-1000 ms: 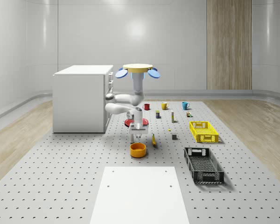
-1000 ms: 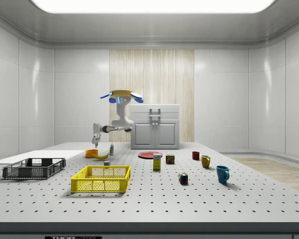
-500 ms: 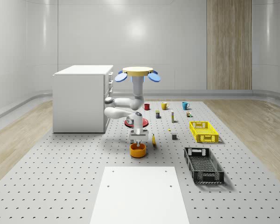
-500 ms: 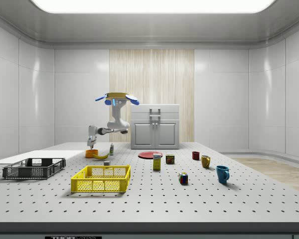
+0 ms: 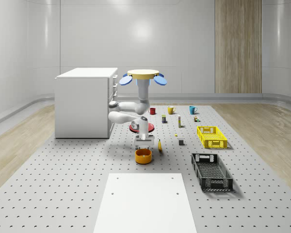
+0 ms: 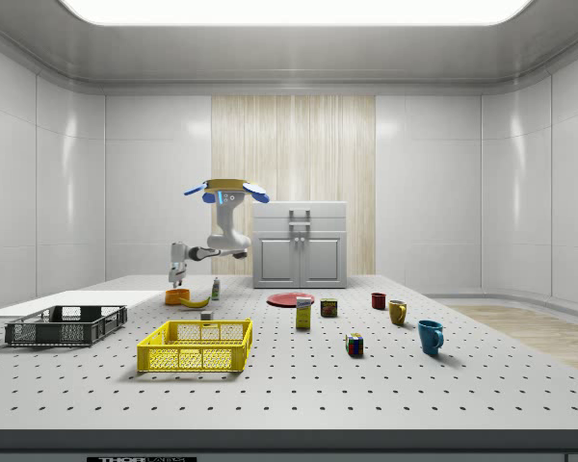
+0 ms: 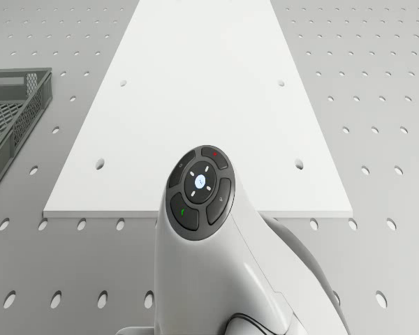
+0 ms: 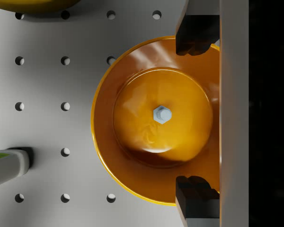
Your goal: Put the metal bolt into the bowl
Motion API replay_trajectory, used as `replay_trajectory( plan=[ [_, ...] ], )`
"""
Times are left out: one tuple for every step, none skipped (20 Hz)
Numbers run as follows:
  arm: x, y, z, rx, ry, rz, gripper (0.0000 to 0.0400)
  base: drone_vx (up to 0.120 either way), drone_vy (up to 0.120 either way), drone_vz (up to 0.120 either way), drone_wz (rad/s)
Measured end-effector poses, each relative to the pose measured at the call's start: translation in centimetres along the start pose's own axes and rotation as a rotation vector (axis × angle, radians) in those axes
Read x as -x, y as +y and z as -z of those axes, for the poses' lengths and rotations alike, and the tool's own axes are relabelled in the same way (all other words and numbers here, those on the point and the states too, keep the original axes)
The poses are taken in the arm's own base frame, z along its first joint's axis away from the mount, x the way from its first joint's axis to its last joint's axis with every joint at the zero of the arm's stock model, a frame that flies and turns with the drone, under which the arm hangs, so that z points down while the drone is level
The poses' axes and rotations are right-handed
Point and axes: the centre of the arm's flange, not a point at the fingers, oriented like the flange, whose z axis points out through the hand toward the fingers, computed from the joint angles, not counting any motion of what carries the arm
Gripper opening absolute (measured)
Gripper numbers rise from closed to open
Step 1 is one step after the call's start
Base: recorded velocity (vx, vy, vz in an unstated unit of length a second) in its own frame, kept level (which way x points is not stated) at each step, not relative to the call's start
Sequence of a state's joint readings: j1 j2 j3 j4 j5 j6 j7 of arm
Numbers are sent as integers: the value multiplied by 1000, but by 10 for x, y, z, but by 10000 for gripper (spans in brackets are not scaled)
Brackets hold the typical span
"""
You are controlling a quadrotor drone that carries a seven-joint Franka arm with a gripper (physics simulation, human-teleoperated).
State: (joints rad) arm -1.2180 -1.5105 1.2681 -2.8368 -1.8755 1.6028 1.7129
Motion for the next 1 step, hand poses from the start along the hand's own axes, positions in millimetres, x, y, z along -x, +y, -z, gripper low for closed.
replay_trajectory(
  plan=[
    [0, 0, 0, 0, 0, 0, 385, 0, 0, 0, 0]
  ],
)
